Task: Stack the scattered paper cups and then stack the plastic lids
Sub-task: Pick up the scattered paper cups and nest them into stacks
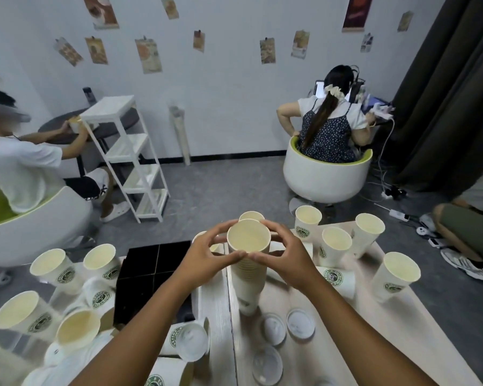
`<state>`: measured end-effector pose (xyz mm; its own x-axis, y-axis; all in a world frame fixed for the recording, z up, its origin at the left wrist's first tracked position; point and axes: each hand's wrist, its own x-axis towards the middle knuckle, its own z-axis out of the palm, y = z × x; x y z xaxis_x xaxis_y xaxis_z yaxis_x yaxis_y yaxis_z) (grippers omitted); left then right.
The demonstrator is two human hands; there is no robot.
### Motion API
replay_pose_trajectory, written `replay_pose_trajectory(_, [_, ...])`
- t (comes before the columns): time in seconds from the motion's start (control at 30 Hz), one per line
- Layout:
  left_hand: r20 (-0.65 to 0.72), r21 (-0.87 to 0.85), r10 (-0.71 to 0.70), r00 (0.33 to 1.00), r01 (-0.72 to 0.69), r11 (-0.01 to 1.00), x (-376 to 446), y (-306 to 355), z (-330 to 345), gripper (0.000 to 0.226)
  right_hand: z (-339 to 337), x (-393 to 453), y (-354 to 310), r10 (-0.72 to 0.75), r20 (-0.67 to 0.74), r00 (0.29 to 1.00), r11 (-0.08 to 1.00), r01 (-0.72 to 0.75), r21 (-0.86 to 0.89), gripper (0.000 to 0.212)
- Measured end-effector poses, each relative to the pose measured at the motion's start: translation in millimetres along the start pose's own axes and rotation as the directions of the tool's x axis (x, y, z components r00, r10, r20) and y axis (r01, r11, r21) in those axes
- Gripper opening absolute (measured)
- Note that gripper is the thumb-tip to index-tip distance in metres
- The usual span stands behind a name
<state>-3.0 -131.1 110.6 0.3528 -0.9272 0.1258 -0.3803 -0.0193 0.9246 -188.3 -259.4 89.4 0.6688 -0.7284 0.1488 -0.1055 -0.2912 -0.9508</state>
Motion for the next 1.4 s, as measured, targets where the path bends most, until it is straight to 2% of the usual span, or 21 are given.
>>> replay_pose_trajectory(0.13, [-0.027,-0.019,-0.039,0.999,0.038,0.999,-5.4,-0.6,3.2,0.076,1.7,-5.3,-3.6,-0.008,0.008,1.000,1.000,0.007,0.014,0.077])
replay_pose_trajectory(0.27, [-0.113,-0.048,-0.069,0.991,0.064,0.997,-26.1,4.4,3.2,0.101,-0.4,-24.2,-12.9,-0.034,-0.041,0.999,0.999,0.033,-0.018,0.097])
replay_pose_trajectory(0.47, [-0.276,-0.077,-0.033,0.961,0.012,0.997,-111.0,7.4,5.6,0.090,3.6,-79.9,-39.8,-0.215,-0.157,0.964,0.974,0.200,-0.103,0.084])
replay_pose_trajectory(0.6, [-0.354,-0.114,-0.061,0.933,0.022,0.993,-175.2,0.7,8.3,0.082,28.3,-113.5,-50.9,-0.261,-0.035,0.965,0.965,0.260,-0.035,0.074])
replay_pose_trajectory(0.73, [-0.428,-0.118,-0.138,0.893,0.097,0.988,-232.1,-14.7,3.0,0.072,68.8,-131.9,-41.9,-0.171,0.176,0.969,0.985,0.172,0.010,0.072])
replay_pose_trajectory(1.03, [-0.624,-0.239,-0.343,0.702,0.247,0.939,-353.3,-49.4,-20.2,0.060,168.0,-166.9,-15.6,-0.044,0.499,0.865,0.999,0.052,-0.001,0.070])
replay_pose_trajectory(1.17, [-0.688,-0.278,-0.387,0.614,0.270,0.922,-387.5,-61.2,-43.6,0.060,216.4,-178.8,-14.9,0.000,0.565,0.825,1.000,0.009,-0.012,0.071])
replay_pose_trajectory(1.4, [-0.728,-0.311,-0.402,0.555,0.256,0.916,-423.9,-86.1,-111.1,0.060,308.6,-181.7,-42.0,0.012,0.596,0.803,1.000,-0.015,-0.001,0.070])
